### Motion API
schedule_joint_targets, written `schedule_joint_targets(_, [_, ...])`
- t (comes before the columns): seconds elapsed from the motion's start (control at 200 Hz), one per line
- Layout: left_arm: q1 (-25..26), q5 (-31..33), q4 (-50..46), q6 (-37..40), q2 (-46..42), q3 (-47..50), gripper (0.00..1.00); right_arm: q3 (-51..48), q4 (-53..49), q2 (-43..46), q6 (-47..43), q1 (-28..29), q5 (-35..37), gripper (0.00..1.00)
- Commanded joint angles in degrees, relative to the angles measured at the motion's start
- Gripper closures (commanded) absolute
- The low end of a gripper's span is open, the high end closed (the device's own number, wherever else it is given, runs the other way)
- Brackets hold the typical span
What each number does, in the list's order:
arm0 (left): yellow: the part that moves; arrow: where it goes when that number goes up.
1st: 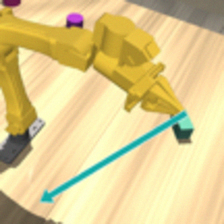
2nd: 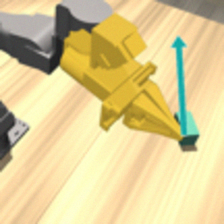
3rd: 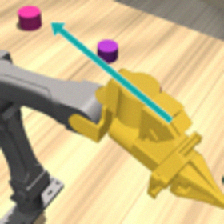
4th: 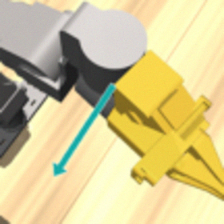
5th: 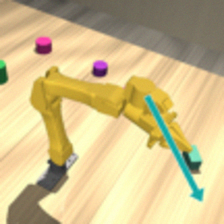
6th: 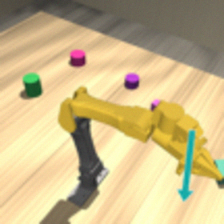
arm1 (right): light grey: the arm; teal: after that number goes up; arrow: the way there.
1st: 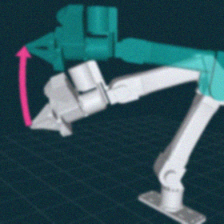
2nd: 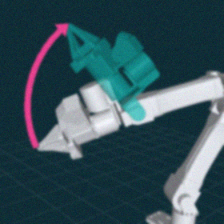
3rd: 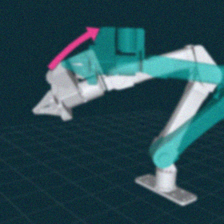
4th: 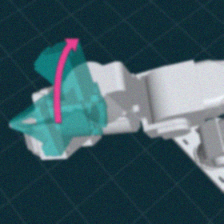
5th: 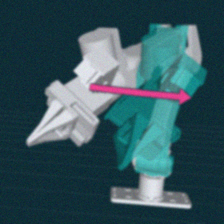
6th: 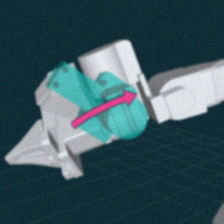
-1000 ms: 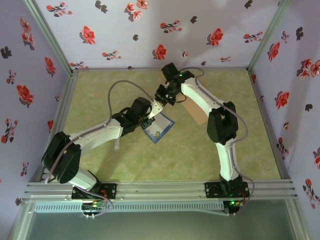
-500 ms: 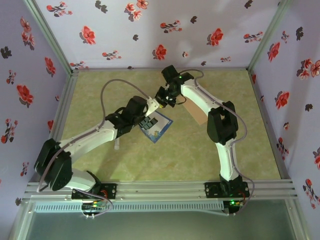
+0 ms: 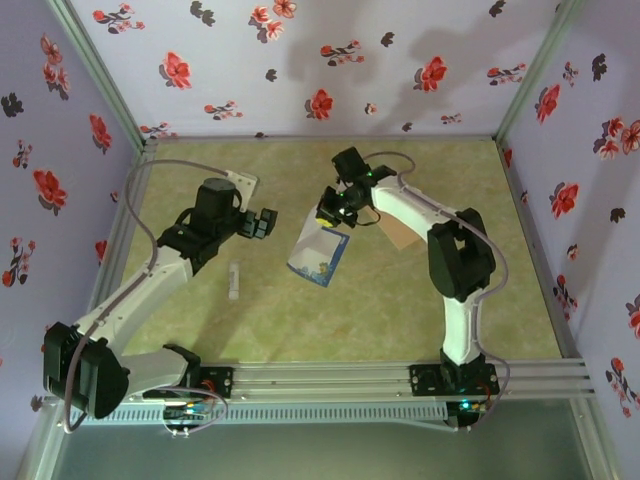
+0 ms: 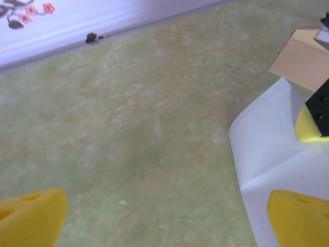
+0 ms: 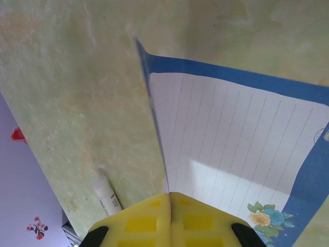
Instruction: Place the letter into the envelope and seal it
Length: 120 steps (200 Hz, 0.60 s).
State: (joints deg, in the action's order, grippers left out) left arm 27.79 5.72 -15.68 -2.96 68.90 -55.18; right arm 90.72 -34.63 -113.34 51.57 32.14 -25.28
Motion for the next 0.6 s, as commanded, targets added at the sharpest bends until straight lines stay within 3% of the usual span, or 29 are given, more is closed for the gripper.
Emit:
schedule_joint_targets(0.0, [-0.83,-4.03,1.50,-7.66,0.02,1.42,0.00,-2.63,4.59,4.00,-2.17,-0.30,1.87,1.00])
schedule_joint_targets(0.345, [-4.92,-12.88,8.23,-18.62,1.69,6.23,0.00,-6.69,11.22,12.77,-8.02,-0.37,0.01,1.00])
schedule_joint_targets(0.595, [-9.11,-20.98,18.25,-26.25,1.82,9.20,0.00,-6.19,12.57,16.10,-12.15,-0.37,-1.65,1.00])
